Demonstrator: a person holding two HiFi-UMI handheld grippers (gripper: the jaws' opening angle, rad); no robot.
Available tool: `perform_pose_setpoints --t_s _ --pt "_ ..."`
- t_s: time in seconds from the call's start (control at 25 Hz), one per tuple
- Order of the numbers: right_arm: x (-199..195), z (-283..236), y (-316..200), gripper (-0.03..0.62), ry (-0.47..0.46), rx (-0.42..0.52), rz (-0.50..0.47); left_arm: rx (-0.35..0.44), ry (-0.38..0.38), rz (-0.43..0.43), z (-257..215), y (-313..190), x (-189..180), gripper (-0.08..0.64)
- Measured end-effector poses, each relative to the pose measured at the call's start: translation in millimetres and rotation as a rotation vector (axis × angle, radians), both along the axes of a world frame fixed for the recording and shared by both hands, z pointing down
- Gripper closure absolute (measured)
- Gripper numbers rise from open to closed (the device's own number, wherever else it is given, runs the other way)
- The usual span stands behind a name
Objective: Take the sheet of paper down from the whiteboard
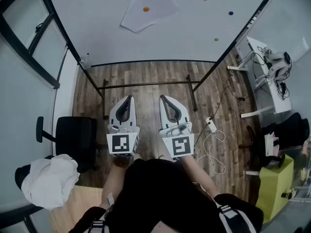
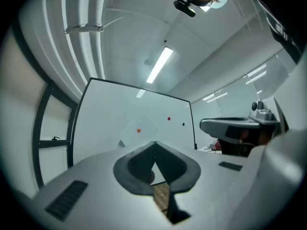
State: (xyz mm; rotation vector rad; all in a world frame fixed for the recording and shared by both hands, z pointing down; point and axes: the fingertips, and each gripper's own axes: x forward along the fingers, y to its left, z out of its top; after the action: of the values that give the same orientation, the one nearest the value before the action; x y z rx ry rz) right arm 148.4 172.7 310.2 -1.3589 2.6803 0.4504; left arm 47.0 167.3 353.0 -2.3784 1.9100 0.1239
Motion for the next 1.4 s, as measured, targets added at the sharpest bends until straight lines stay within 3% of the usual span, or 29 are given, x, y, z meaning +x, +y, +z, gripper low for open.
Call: perform_pose_setpoints --t_s 0.4,0.8,1.4 --pt "-6.7 45.8 -33.5 0.592 0.058 -0.220 0.042 0.020 0.028 -0.033 4.2 -11.7 -1.5 0.549" --pt "-31.9 55.5 -46.4 0.594 0.077 -0.256 0.076 0.020 0.003 0.009 7.8 -22.8 -14.6 0.549" --pt "-76.4 44.7 -75.6 0.592 0.103 -0.228 0.088 -0.016 0.044 0.012 20.8 -54.8 -58.9 0.549"
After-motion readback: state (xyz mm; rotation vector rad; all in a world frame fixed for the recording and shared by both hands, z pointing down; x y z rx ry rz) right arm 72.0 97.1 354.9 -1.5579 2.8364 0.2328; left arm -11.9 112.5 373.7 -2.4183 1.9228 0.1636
